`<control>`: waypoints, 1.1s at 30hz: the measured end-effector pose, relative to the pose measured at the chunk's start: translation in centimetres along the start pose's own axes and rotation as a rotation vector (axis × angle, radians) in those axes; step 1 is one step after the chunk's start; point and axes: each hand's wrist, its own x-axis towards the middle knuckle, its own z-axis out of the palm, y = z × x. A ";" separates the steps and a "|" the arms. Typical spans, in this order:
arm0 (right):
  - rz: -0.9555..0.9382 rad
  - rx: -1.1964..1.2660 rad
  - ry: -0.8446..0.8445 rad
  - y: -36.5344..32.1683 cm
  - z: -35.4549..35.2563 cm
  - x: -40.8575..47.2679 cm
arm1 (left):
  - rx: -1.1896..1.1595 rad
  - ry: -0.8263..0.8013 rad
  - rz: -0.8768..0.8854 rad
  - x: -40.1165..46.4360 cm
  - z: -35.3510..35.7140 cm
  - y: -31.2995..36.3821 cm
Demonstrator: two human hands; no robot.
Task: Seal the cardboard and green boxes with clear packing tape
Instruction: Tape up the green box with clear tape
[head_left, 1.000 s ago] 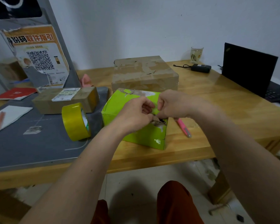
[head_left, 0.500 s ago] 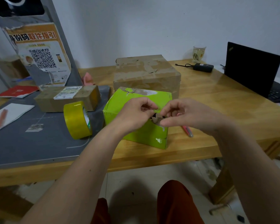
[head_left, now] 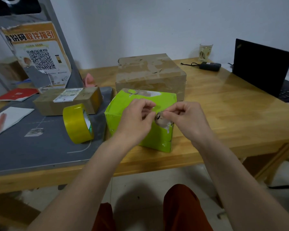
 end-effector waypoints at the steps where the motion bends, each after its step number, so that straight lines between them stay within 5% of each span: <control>1: 0.002 -0.009 0.011 0.1 0.1 0.0 | 0.104 0.069 0.075 -0.6 0.3 -0.4; 4: 0.003 -0.039 0.025 0.3 0.3 0.0 | 0.319 0.206 0.230 -2.3 1.3 -1.2; 8: 0.006 0.010 0.046 0.5 0.5 -0.4 | 0.319 0.274 0.305 -3.0 1.9 -2.0; 25: 0.190 0.455 0.081 1.1 0.5 -1.0 | 0.446 0.237 0.374 -3.4 2.4 -2.4; 33: 0.121 0.554 0.042 2.6 0.9 -2.3 | 0.409 0.206 0.449 -3.7 3.1 -2.4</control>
